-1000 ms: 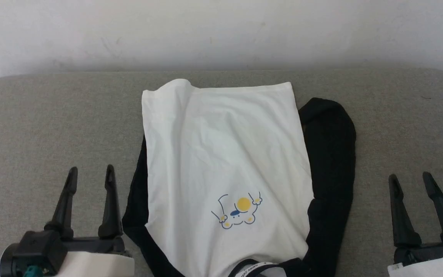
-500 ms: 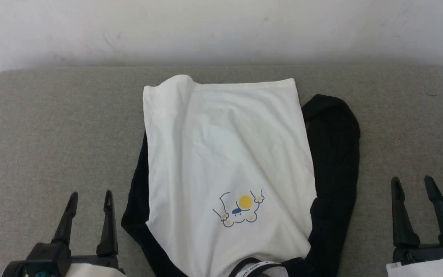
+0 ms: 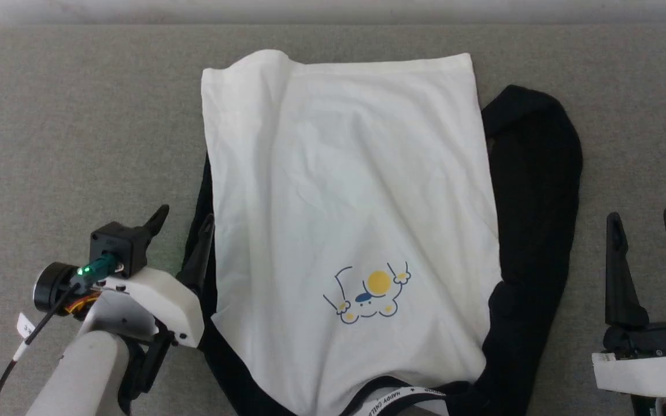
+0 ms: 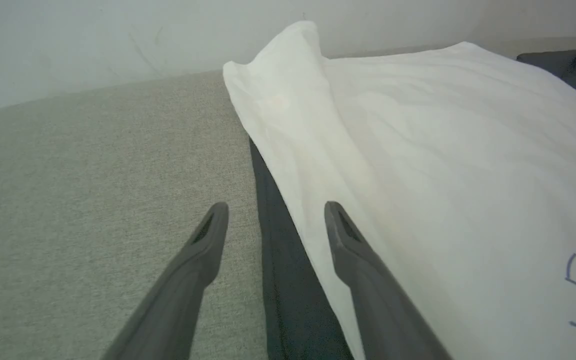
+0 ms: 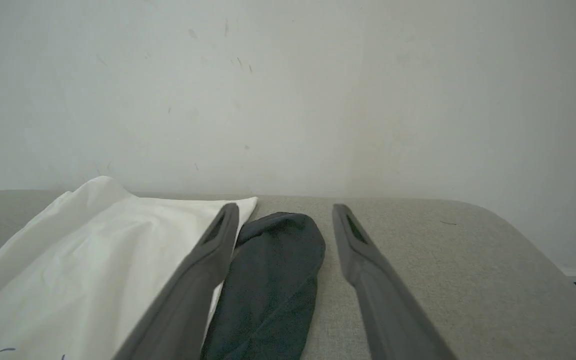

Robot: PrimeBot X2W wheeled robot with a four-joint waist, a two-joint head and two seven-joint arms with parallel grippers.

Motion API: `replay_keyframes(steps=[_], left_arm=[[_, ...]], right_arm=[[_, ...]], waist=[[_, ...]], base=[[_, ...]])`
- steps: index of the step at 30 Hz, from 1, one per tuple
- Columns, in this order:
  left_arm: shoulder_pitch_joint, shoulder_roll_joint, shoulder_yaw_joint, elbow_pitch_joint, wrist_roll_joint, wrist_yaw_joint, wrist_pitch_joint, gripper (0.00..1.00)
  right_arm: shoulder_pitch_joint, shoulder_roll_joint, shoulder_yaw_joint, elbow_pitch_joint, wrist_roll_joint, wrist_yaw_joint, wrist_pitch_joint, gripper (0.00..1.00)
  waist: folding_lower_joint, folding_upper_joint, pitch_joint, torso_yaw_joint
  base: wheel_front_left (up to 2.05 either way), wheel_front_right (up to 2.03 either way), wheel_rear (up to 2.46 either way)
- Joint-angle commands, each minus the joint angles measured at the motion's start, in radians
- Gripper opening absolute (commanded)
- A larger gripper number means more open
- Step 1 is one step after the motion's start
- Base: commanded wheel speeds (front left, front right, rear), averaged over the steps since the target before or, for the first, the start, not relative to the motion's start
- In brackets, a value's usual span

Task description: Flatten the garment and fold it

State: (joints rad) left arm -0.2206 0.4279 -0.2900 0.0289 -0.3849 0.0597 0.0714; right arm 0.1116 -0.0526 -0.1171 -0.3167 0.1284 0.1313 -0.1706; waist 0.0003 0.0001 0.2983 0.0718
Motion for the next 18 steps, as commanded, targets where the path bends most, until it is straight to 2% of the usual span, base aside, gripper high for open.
replay_keyframes(steps=[1, 8, 12, 18], left_arm=[[-0.03, -0.004, -0.013, 0.03, -0.011, -0.017, 0.02, 1.0], [-0.077, -0.006, -0.031, 0.124, -0.034, -0.04, 0.078, 1.0], [-0.078, 0.0, -0.024, 0.142, -0.047, -0.04, 0.089, 1.0], [-0.067, 0.012, -0.04, 0.145, -0.087, -0.07, 0.165, 1.0]], right_arm=[[-0.02, 0.002, 0.003, -0.008, -0.009, -0.001, 0.004, 1.0], [-0.038, 0.002, 0.008, -0.006, -0.018, -0.001, 0.015, 1.0], [-0.032, 0.002, 0.013, -0.003, -0.017, -0.001, 0.02, 1.0], [-0.024, 0.002, 0.018, -0.002, -0.015, -0.001, 0.027, 1.0]], waist=[[-0.0003, -0.0001, 0.073, 0.015], [-0.0003, -0.0001, 0.081, 0.014], [-0.0003, -0.0001, 0.076, 0.011], [-0.0003, -0.0001, 0.072, 0.008]], base=[[0.0, 0.0, 0.0], [0.0, 0.0, 0.0], [0.0, 0.0, 0.0], [0.0, 0.0, 0.0]])
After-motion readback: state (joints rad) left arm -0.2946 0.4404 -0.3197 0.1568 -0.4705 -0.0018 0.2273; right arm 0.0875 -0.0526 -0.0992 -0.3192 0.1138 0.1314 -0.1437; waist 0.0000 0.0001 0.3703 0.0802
